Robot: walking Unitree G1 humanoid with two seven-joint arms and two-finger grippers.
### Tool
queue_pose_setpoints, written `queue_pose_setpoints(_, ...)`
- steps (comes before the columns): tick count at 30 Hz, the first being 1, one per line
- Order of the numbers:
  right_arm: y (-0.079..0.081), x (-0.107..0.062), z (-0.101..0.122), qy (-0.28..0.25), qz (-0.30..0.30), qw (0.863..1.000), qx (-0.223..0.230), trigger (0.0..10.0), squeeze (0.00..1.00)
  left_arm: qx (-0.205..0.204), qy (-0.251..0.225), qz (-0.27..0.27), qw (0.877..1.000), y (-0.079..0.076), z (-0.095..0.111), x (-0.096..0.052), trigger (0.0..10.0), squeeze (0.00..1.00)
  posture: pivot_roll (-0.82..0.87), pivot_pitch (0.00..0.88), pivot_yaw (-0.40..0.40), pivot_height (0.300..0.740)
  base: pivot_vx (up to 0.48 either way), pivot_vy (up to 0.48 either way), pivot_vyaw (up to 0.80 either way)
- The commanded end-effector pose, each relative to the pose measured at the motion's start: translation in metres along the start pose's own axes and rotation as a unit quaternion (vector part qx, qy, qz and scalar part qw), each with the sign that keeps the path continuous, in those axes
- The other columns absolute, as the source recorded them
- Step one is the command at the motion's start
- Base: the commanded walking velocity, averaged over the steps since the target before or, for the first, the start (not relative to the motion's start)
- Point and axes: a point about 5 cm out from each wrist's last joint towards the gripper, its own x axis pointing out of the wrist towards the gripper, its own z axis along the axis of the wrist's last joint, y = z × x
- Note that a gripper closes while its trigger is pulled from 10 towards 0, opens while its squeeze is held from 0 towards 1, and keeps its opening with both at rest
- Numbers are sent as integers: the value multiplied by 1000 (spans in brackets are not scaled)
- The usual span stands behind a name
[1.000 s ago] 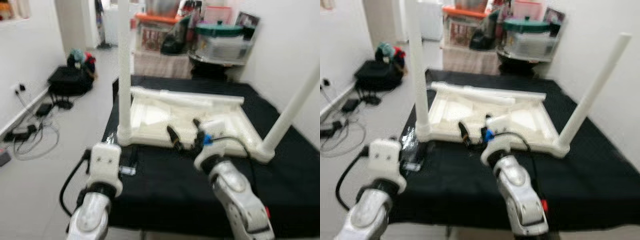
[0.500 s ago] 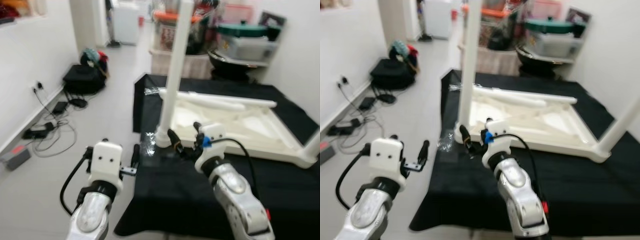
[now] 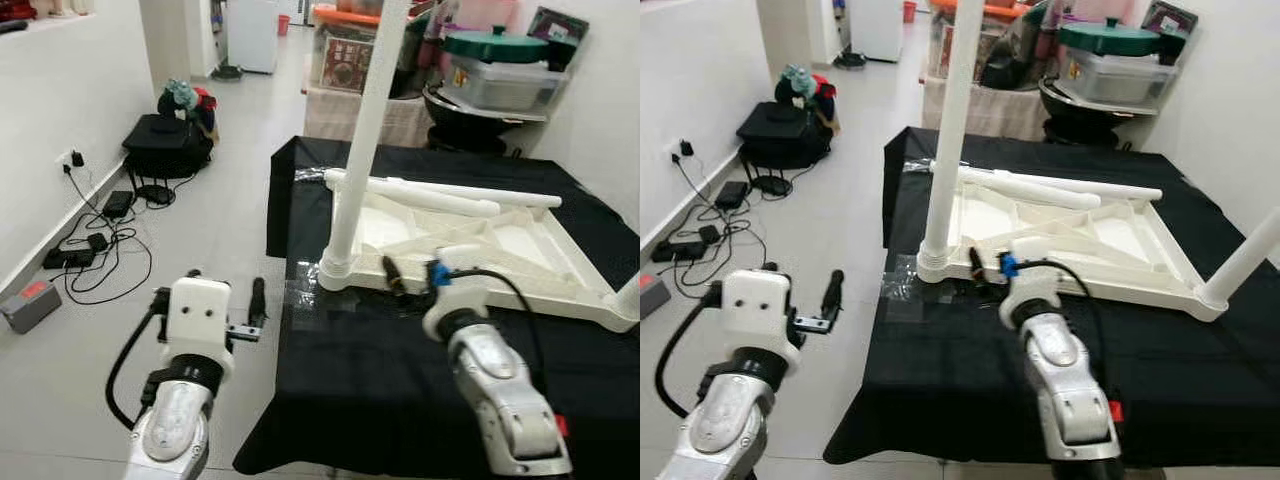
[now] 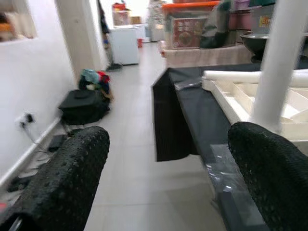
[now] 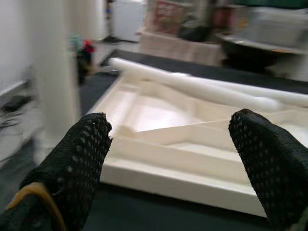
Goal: Building children table
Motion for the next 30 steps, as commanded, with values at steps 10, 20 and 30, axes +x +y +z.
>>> queue_pose_setpoints(10,-27,2,6,-21,-81,997,1,10000,0,70,2,162,984,58,-1,-5,10000,0,56,60,-107,740,0,0,0)
queue_pose_setpoints(20,-26,8,10,-28,-78,997,-1,10000,0,78,0,181,980,69,3,-4,10000,0,58,50,-106,740,216,0,0)
queue_pose_setpoints(30,-30,10,11,-31,-92,995,4,10000,0,79,-14,183,980,73,9,1,10000,0,57,63,-102,740,386,0,0)
